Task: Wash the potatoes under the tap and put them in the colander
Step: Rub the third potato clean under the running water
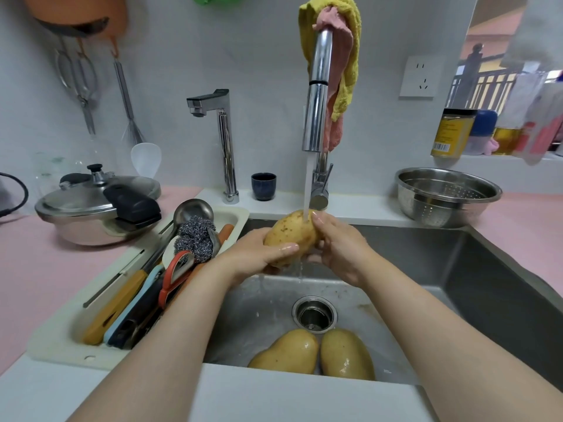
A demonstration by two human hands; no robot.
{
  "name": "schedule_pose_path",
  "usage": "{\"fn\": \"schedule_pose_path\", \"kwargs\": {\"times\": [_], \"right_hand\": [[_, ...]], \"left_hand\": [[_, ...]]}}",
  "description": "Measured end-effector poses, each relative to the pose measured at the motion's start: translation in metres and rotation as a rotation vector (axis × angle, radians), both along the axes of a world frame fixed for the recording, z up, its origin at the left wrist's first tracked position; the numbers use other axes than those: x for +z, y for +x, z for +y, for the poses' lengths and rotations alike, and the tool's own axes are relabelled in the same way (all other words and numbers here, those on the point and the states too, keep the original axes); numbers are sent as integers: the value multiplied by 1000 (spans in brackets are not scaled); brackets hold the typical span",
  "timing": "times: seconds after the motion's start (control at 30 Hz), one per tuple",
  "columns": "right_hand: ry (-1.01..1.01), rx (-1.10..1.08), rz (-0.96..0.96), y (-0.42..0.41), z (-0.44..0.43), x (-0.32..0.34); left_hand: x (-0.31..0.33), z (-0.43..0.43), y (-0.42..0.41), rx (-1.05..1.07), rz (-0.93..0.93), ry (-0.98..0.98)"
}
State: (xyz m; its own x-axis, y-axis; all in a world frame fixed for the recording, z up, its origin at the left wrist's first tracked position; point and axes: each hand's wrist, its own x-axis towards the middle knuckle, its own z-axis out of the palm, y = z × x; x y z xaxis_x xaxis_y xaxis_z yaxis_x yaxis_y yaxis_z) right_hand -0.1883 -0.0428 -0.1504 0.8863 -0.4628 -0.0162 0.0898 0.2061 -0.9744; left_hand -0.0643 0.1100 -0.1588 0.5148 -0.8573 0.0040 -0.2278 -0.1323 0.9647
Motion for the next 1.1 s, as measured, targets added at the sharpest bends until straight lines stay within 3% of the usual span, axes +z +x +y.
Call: {"fn": "schedule_pose_path", "kwargs": {"times": [0.13,0.27,0.5,0.63,0.87,1.0,1.1], "right_hand": [[-29,-69,11,-2,7,11],[-120,-139,107,1,12,10],[22,87,39,-6,-3,7],[4,86,50,-7,0,6],[-271,-84,265,-2,17,9],[-357,-137,220,-1,20,7],[-333,-57,124,-2,13,5]], "left_hand": [[0,-1,0,1,-139,-18],[-2,1,1,10,-149,-4],[-4,6,13,190,-64,-123],[-2,7,15,221,-227,-115],[5,-5,-2,241,-464,-60],[4,-5,1,241,-394,-84],[4,2,7,265,-341,-98]]}}
